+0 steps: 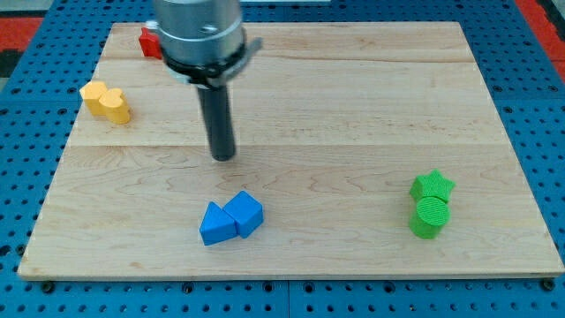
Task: Separate yellow hexagon from the yellow heart
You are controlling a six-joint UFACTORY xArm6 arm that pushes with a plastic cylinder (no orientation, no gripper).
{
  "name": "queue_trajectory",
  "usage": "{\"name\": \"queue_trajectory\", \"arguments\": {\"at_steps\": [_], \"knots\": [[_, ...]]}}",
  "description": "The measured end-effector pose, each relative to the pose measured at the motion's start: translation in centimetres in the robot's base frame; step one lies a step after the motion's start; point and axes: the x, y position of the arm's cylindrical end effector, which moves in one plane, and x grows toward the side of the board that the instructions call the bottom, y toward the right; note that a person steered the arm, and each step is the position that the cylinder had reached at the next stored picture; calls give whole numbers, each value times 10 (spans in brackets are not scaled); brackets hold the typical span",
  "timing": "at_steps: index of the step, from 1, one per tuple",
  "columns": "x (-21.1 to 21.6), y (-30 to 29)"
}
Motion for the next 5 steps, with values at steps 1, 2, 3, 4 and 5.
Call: {"name": "queue_trajectory", "arguments": {"at_steps": [1,2,3,4,5], "knots": [[-2,-78],[-20,-196],[-52,-205],[-58,-206],[-62,-174]]}}
